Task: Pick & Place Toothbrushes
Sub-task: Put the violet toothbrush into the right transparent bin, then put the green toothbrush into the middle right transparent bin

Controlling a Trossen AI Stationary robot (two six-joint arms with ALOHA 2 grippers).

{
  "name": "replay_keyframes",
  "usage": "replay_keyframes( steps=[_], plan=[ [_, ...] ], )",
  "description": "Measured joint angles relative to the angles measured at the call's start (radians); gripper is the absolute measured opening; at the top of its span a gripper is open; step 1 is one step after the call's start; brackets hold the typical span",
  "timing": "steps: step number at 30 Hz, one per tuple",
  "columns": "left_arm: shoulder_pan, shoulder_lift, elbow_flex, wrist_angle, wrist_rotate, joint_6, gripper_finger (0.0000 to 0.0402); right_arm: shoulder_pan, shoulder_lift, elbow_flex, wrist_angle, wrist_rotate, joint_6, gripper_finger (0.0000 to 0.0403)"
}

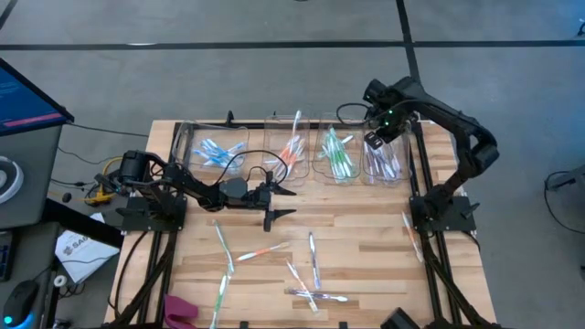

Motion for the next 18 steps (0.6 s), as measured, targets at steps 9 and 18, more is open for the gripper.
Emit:
replay_keyframes(
  steps=[9,18],
  plan=[
    [-0.001,0.000,0.000,0.000,0.022,0.000,0.0237,0.001,0.037,0.000,0.006,0.102,0.006,0.0089],
    [0.000,0.000,0.000,-0.001,0.022,-0.001,0.0237,0.000,-0.040,0.001,-0.017,0.182,0.027,0.0117]
  ],
)
